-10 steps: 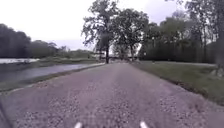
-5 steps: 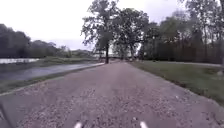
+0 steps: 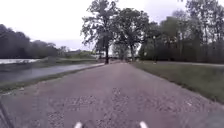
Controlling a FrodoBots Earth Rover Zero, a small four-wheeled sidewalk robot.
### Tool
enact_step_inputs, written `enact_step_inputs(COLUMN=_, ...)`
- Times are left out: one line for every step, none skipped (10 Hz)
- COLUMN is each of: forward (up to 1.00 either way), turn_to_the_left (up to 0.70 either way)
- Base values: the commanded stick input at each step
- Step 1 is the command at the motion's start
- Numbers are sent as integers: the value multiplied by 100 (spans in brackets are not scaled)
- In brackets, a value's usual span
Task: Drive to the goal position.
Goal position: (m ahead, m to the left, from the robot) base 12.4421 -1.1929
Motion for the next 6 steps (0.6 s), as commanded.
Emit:
enact_step_inputs(forward=70, turn_to_the_left=0)
enact_step_inputs(forward=70, turn_to_the_left=0)
enact_step_inputs(forward=70, turn_to_the_left=0)
enact_step_inputs(forward=70, turn_to_the_left=0)
enact_step_inputs(forward=70, turn_to_the_left=0)
enact_step_inputs(forward=70, turn_to_the_left=0)
